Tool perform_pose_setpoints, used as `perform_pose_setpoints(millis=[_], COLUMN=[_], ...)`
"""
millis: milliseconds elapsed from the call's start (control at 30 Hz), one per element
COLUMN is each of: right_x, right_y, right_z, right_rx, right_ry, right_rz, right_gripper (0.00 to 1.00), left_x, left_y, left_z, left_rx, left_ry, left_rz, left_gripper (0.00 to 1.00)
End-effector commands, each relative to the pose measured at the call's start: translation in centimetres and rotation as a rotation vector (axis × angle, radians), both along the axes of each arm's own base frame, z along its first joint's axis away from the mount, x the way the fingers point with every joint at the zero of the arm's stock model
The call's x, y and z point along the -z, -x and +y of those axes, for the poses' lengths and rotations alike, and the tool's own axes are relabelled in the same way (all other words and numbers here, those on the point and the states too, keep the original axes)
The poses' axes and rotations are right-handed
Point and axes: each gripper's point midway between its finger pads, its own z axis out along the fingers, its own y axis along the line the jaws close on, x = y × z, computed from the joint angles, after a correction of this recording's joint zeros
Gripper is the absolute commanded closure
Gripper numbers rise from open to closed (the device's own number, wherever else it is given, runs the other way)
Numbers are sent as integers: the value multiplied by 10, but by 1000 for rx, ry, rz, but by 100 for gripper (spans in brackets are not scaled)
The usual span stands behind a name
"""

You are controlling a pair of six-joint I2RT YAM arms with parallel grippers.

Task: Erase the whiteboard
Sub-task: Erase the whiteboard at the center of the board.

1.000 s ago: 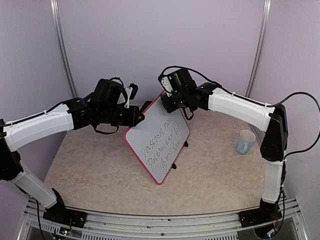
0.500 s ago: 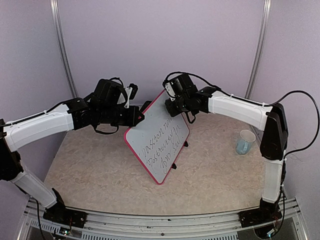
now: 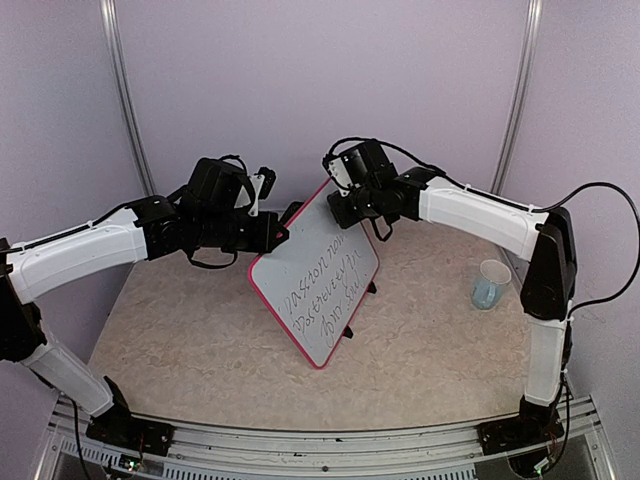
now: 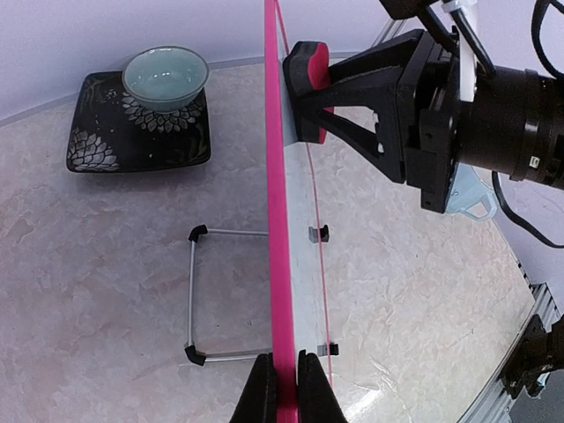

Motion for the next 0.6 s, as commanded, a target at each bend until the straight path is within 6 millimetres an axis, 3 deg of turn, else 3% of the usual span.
perform_pose_setpoints(millis=[0,167,400,567], right_x=[-38,-36,-5,2], right_y=[21,17,-15,-28], right_z=[40,38,14,5], right_rx=[-147,-122,10,34], right_ry=[-126,-106,-16,-9], right_rz=[-41,-48,-5,-4], right_gripper=[72,72,72,72], left_x=[-2,-3,-3,-4], left_y=[33,33,33,34], left_z=[-23,-23,-23,-23], left_rx=[209,211,210,210], left_ry=[-7,-7,-6,-6], left_rz=[-12,-14,-13,-14], left_gripper=[100,100,100,100])
